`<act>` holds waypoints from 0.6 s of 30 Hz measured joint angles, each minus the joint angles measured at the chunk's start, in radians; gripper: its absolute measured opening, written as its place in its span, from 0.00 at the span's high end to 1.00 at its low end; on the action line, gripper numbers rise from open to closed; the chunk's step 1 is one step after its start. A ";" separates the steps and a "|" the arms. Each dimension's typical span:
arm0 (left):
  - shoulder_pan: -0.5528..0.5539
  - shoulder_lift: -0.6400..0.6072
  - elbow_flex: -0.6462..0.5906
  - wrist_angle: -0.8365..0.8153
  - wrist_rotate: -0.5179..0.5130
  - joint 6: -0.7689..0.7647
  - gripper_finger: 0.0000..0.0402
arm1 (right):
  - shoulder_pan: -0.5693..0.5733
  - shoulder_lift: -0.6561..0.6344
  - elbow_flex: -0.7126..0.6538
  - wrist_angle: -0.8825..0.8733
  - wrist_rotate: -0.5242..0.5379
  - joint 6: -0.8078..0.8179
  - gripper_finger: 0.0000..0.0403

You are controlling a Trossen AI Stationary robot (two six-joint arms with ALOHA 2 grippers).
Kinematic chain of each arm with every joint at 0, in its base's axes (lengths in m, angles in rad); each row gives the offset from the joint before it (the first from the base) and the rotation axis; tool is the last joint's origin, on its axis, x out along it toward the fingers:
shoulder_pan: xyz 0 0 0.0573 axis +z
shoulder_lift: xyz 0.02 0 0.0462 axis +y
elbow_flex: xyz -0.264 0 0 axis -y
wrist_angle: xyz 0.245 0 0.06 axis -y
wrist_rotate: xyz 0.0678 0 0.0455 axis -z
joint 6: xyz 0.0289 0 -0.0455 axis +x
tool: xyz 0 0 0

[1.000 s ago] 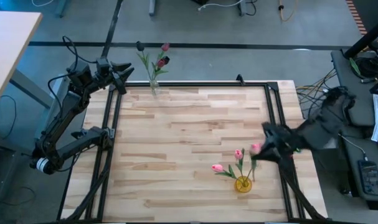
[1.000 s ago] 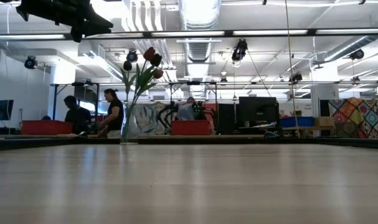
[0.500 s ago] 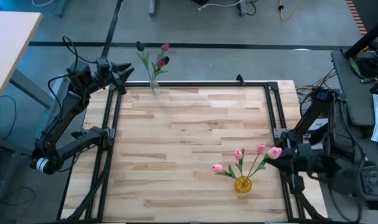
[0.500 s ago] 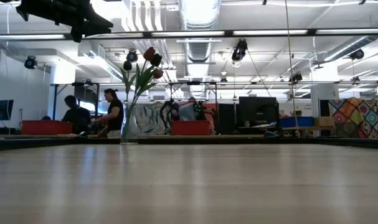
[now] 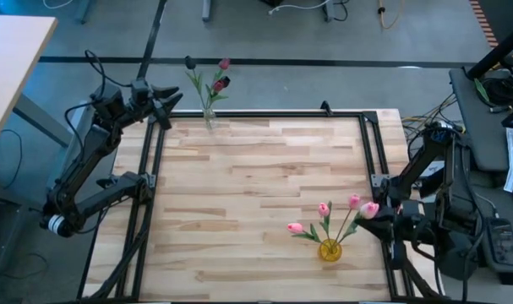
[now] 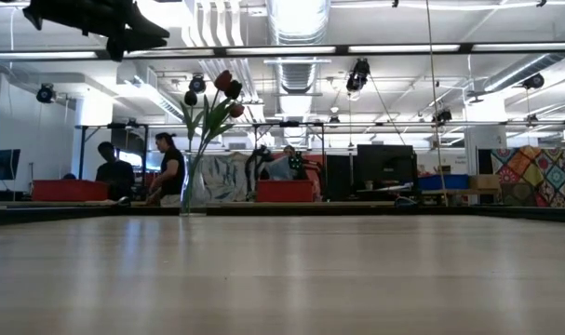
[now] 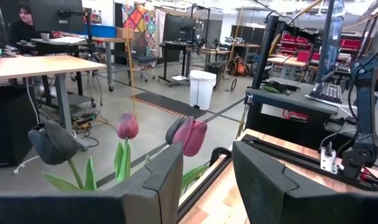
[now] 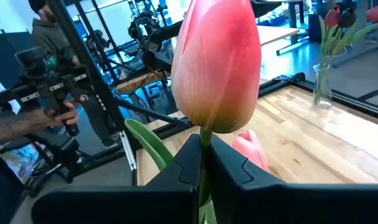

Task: Sort flowers into vase by color
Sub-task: Put the yellow-pink flower into the yellow flower vase

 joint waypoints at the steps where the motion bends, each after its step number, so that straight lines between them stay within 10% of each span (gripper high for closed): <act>1: 0.000 -0.004 0.000 0.000 0.000 0.000 0.69 | 0.000 0.000 0.000 -0.008 0.000 0.008 0.98; 18: 0.000 -0.032 0.000 0.000 0.001 0.005 0.69 | 0.000 0.003 0.000 -0.293 -0.081 0.268 0.98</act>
